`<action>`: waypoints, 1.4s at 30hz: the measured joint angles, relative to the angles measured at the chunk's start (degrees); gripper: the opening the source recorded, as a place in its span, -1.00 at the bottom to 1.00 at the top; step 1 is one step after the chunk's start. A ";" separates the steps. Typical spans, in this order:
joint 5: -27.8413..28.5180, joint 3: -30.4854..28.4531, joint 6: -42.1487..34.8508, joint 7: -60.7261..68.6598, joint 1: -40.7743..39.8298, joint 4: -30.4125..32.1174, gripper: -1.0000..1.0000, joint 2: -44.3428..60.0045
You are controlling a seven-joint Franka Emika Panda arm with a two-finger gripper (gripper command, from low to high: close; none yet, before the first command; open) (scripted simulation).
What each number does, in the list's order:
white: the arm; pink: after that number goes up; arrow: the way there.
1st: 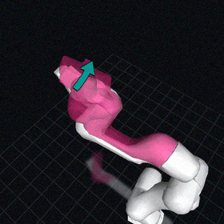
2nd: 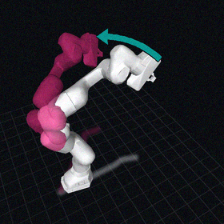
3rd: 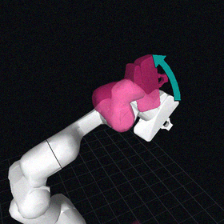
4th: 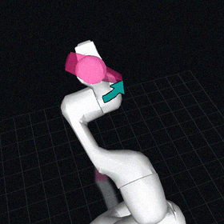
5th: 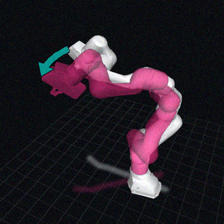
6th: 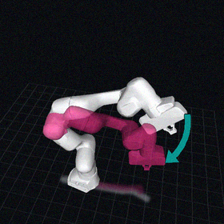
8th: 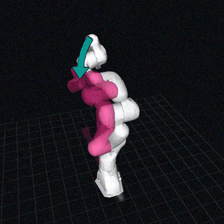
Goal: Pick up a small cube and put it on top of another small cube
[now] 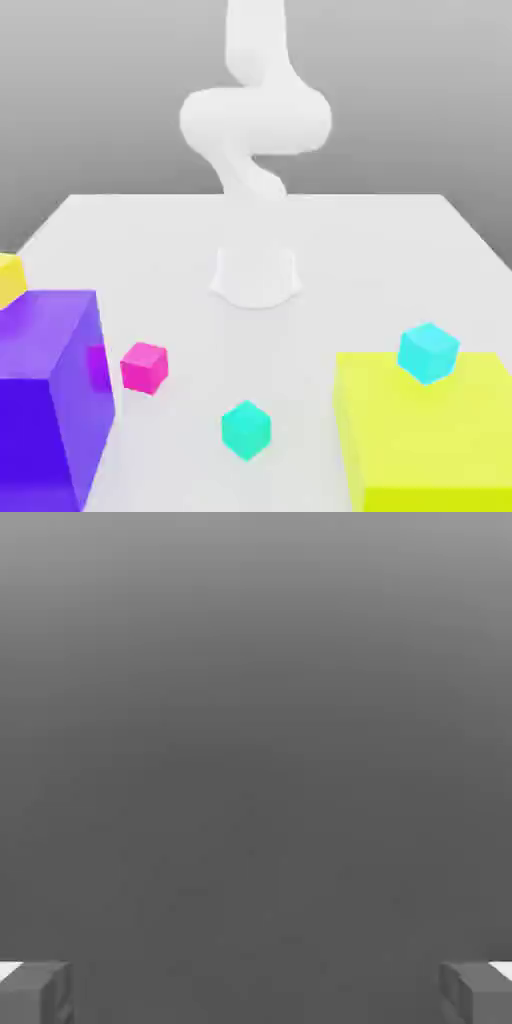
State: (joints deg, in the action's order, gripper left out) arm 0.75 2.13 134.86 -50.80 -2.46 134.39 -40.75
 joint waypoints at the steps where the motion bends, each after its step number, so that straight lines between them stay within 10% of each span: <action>1: 0.37 0.94 1.40 -2.29 -1.08 1.17 0.00 2.34; 15: 5.70 8.77 19.00 -31.57 -11.08 16.02 0.00 31.83; 28: 8.75 3.21 37.17 -46.59 -6.94 21.02 0.00 57.43; 29: 9.34 2.06 38.39 -47.04 -5.93 20.74 -1.00 58.95; 42: 3.59 6.68 30.46 -42.76 -9.18 22.81 -1.00 48.80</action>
State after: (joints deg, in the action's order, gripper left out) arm 4.34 8.81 165.33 -93.55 -11.64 157.20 8.05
